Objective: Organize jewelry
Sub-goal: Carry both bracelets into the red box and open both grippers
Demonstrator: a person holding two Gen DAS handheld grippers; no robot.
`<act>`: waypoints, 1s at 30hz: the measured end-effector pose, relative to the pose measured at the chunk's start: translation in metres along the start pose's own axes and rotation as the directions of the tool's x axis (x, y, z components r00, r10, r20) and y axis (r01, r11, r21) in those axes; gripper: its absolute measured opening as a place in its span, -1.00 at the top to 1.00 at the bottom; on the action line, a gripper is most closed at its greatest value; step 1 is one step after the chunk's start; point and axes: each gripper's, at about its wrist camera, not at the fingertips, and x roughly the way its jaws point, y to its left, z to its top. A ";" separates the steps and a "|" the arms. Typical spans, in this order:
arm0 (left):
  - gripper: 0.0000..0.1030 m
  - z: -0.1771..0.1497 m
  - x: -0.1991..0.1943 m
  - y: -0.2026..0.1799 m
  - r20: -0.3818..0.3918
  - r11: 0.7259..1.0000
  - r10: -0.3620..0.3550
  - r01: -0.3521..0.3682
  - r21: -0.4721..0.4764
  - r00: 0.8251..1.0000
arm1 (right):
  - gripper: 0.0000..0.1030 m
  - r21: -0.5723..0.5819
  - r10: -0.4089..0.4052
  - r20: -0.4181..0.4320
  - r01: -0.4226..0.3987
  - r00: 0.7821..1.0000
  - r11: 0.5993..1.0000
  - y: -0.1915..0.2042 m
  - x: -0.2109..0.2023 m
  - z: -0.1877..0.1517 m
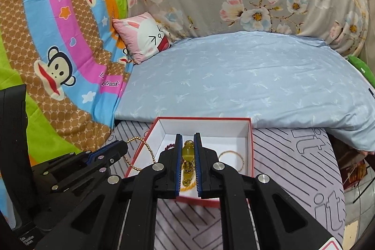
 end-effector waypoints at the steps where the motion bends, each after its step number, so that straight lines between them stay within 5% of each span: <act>1: 0.94 0.003 0.007 0.001 -0.004 1.000 0.003 -0.003 -0.006 1.000 | 0.82 0.001 0.003 -0.008 -0.003 1.000 1.000 -0.002 0.009 0.003; 14: 0.94 -0.013 0.074 0.000 -0.111 1.000 0.023 -0.023 0.000 0.994 | 0.82 0.027 -0.026 -0.119 0.030 0.993 0.999 -0.020 0.070 -0.026; 26: 0.92 -0.025 0.095 0.008 -0.145 0.999 0.042 -0.045 -0.014 0.989 | 0.81 0.024 -0.037 -0.147 0.041 0.988 0.999 -0.021 0.091 -0.036; 30: 0.27 -0.030 0.090 0.009 -0.125 0.998 0.048 -0.052 -0.029 0.991 | 0.26 0.038 -0.060 -0.118 0.064 0.991 0.997 -0.023 0.085 -0.039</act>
